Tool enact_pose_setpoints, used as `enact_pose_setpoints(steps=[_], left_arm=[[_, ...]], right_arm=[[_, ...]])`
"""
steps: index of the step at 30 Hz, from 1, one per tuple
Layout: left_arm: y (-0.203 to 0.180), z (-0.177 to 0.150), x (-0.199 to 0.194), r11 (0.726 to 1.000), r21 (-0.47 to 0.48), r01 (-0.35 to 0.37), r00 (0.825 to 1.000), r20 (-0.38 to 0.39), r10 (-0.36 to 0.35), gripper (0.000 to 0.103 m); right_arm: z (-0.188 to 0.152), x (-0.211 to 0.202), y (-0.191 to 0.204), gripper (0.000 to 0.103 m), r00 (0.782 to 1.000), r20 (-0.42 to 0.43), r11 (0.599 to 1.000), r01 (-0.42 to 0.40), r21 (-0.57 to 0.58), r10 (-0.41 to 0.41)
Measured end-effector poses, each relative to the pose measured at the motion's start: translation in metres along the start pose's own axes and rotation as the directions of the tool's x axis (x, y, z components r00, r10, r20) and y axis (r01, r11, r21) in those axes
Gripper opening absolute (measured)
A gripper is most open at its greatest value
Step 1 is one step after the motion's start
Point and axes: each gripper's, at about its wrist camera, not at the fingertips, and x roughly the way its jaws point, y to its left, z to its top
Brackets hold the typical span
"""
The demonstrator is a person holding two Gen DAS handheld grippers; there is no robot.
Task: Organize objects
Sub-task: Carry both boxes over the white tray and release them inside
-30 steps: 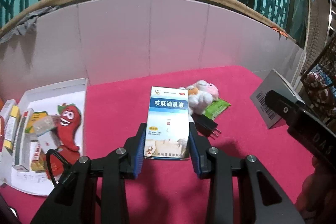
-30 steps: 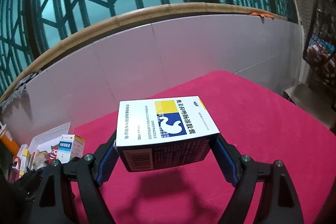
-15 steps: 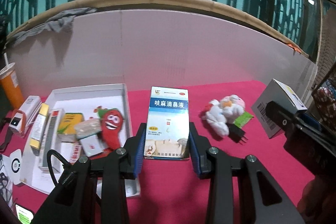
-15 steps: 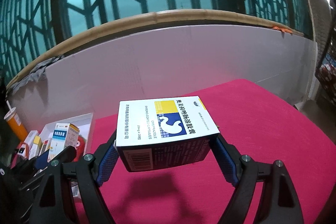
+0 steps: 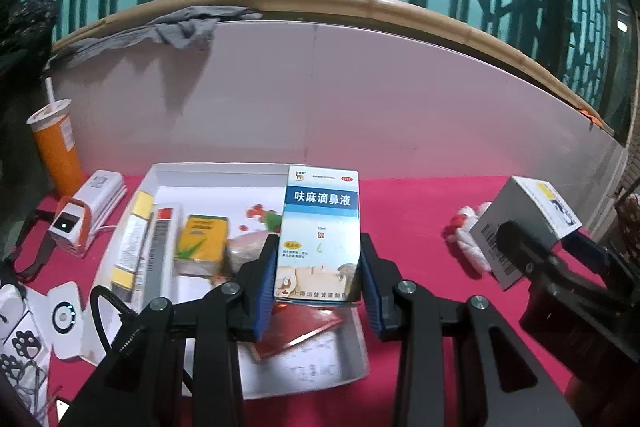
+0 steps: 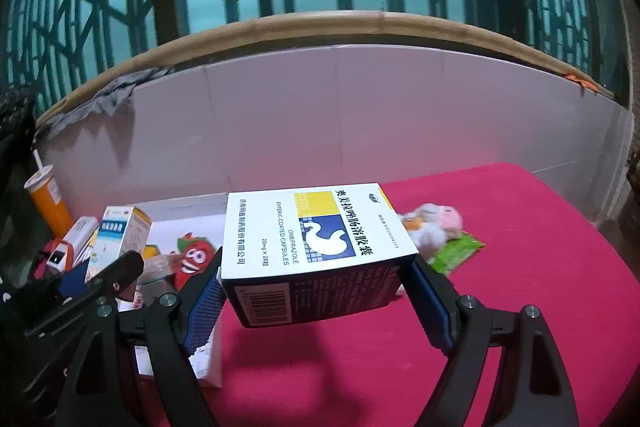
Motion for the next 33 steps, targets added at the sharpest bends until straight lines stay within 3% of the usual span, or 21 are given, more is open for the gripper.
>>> enact_pose_setpoints(steps=[8,18,27,30,32,33], left_arm=[[0.037,0.005,0.009,0.998,-0.029,-0.048,0.999,-0.016,0.048,0.037],[0.121,0.045,0.034,0.987,-0.136,-0.086,0.995,-0.057,0.079,0.037],[0.154,0.045,0.048,0.973,-0.196,-0.122,0.990,-0.094,0.105,0.037],[0.153,0.043,0.052,0.975,-0.205,-0.088,0.992,-0.102,0.068,0.038],[0.150,0.041,0.055,0.976,-0.207,-0.070,0.993,-0.109,0.048,0.065],[0.147,0.040,0.055,0.976,-0.206,-0.065,0.994,-0.097,0.046,0.096]], right_arm=[[-0.004,0.024,0.045,0.087,0.998,-0.046,0.997,-0.051,-0.060,0.049],[-0.010,0.057,0.097,0.087,0.988,-0.107,0.982,-0.128,-0.135,0.114],[-0.012,0.077,0.154,0.087,0.964,-0.166,0.950,-0.240,-0.199,0.209],[-0.026,0.077,0.166,0.089,0.963,-0.169,0.940,-0.246,-0.236,0.210],[-0.033,0.078,0.171,0.090,0.963,-0.173,0.931,-0.247,-0.268,0.206],[-0.035,0.077,0.171,0.090,0.964,-0.172,0.930,-0.245,-0.275,0.203]])
